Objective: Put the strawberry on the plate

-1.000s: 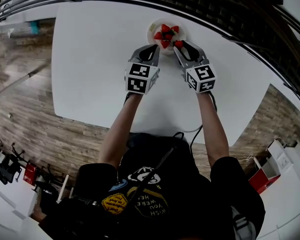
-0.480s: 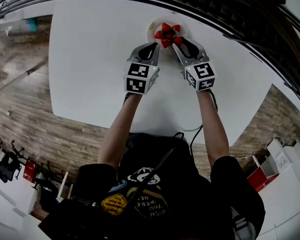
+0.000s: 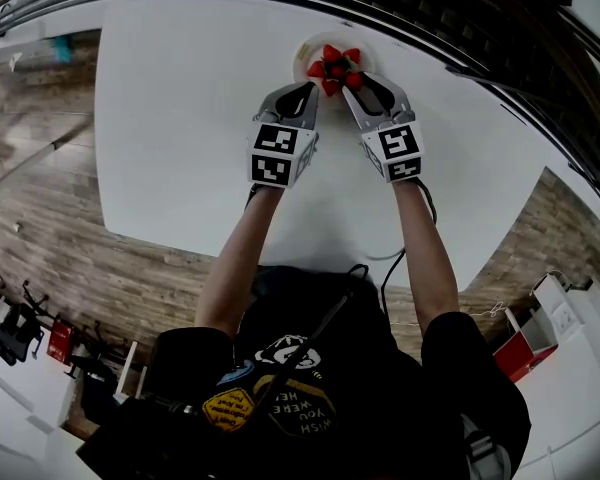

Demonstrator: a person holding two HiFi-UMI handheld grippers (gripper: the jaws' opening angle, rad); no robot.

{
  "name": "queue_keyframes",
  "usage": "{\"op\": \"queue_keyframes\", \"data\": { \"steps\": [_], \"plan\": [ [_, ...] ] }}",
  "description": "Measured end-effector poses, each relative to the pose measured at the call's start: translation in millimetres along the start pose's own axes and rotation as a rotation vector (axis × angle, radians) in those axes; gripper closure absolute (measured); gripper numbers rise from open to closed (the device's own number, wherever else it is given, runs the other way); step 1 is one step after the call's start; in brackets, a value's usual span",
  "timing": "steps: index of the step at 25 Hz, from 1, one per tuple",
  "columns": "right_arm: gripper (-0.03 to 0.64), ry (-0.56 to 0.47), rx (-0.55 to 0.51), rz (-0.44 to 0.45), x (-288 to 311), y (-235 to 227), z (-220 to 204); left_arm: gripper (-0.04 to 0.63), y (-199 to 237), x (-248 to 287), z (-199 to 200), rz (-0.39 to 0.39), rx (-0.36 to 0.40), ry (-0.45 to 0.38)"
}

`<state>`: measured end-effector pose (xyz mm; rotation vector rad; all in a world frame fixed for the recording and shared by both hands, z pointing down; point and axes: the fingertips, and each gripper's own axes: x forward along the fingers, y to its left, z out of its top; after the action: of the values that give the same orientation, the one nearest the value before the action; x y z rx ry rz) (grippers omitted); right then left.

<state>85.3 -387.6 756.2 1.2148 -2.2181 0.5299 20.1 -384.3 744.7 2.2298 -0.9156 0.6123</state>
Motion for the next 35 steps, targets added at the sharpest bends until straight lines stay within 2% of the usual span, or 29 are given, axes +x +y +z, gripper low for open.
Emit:
{"op": "queue_keyframes", "data": {
  "steps": [3, 8, 12, 20, 22, 29, 35],
  "plan": [
    [0.479, 0.037, -0.069, -0.018, 2, 2, -2, 0.595, 0, -1, 0, -0.002, 0.0, -0.001],
    [0.479, 0.055, -0.1, -0.03, 5, 4, -1, 0.595, 2, -3, -1, -0.002, -0.005, -0.001],
    [0.479, 0.1, -0.188, -0.058, 7, 3, -1, 0.595, 4, -4, -2, -0.002, -0.009, 0.003],
    [0.477, 0.12, -0.234, -0.059, 17, 4, -9, 0.595, 9, 2, -16, -0.011, -0.01, 0.021],
    [0.444, 0.119, -0.229, -0.059, 15, 4, -7, 0.595, 9, -3, -14, -0.016, -0.01, 0.019],
    [0.439, 0.089, -0.141, -0.071, -2, 5, -3, 0.595, 8, -25, -6, -0.01, 0.01, 0.004],
    [0.565, -0.007, -0.096, -0.127, -35, 4, 22, 0.595, -1, -49, 10, -0.005, 0.018, -0.036]
  ]
}}
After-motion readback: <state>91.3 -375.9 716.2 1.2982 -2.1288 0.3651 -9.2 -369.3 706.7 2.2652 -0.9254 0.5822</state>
